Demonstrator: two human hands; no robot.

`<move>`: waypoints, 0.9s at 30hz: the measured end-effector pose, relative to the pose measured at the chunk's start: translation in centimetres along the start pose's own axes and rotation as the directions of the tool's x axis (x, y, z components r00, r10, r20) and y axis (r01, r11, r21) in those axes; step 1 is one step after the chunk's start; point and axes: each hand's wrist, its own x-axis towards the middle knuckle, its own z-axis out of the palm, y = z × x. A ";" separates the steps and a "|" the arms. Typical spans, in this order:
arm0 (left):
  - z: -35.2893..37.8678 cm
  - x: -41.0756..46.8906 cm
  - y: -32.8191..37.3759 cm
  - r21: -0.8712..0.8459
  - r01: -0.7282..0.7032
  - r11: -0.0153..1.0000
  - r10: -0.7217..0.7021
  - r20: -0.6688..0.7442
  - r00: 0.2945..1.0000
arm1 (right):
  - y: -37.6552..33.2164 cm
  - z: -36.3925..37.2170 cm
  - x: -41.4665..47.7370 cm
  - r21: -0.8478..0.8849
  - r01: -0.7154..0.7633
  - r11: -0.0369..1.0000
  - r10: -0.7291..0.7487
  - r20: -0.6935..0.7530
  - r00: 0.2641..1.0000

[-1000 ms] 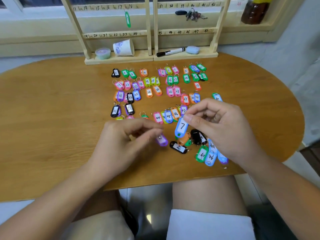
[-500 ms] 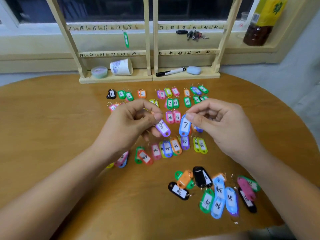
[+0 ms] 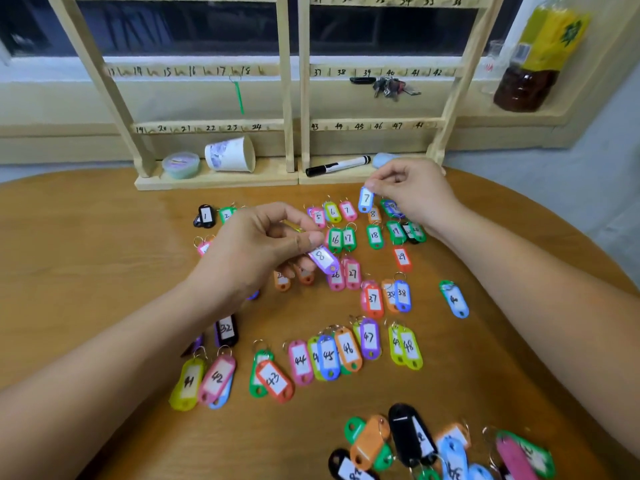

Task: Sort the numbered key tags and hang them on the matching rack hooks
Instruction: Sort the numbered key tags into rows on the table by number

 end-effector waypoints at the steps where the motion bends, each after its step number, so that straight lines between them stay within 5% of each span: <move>1: -0.1 0.5 0.0 0.010 0.003 1.000 -0.003 0.002 1.000 | 0.0 0.3 0.6 -0.029 -0.003 1.000 0.004 0.027 1.000; 6: -0.1 3.4 -0.1 0.087 0.008 0.996 -0.008 -0.007 1.000 | 0.1 1.9 2.1 -0.175 0.040 0.984 -0.014 0.150 0.989; 12: 0.4 8.0 -0.3 0.167 -0.001 0.986 -0.003 0.028 1.000 | 0.2 2.6 2.2 -0.235 0.072 0.969 -0.040 0.137 0.990; 27: 6.6 17.7 0.2 0.532 -0.097 0.841 0.054 0.095 0.994 | 3.6 -3.2 -2.4 -0.060 0.016 0.998 -0.028 -0.205 0.978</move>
